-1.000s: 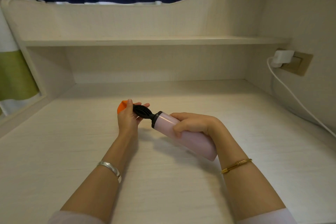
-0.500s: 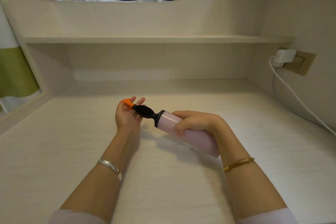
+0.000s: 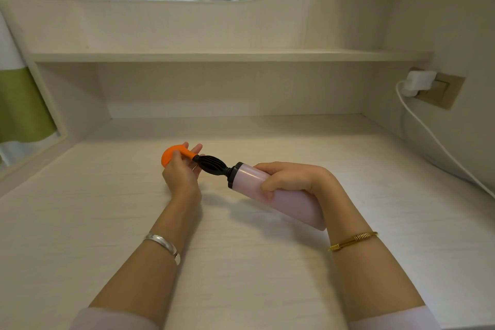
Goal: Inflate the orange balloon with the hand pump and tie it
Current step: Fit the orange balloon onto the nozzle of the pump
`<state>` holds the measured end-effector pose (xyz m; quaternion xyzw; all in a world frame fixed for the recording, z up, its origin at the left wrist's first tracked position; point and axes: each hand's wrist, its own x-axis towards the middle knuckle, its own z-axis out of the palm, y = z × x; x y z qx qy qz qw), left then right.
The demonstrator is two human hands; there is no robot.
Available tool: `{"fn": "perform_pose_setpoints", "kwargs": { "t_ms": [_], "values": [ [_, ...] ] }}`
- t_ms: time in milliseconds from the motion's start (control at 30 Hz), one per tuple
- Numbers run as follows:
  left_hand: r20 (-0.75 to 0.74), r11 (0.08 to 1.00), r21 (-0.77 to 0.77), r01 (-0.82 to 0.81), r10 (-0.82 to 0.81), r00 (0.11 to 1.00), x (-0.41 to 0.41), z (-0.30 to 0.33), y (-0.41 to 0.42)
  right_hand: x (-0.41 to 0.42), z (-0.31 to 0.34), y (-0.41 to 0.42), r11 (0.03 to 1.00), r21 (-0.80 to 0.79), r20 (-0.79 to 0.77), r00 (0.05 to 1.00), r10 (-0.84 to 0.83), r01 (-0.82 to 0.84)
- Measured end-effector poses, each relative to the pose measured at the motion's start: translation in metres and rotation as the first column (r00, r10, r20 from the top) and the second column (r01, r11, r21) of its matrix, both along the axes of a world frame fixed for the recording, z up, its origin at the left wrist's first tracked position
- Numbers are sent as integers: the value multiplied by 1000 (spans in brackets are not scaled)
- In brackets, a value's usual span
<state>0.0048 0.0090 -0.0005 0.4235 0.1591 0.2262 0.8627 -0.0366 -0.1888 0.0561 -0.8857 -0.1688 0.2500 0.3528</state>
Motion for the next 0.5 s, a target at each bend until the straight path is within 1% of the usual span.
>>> {"fn": "perform_pose_setpoints", "kwargs": {
  "t_ms": [67, 167, 300, 433, 500],
  "values": [
    [6, 1000, 13, -14, 14, 1000, 0, 0, -1, 0, -1, 0, 1000, 5, -9, 1000, -10, 10],
    [42, 994, 105, -25, 21, 999, -3, -3, -4, 1, -2, 1, 1000, 15, -10, 1000, -18, 18],
    [83, 983, 181, -22, 7, 997, -5, -4, -7, 2, -3, 2, 999, 21, -10, 1000, -28, 28],
    [112, 980, 192, -43, 22, 994, -7, -4, -7, 1, -2, 0, 1000, 10, 1, 1000, -23, 23],
    [110, 986, 159, -41, 24, 994, -7, -4, -5, 1, -1, 0, 1000, 12, 4, 1000, -19, 19]
  ]
}}
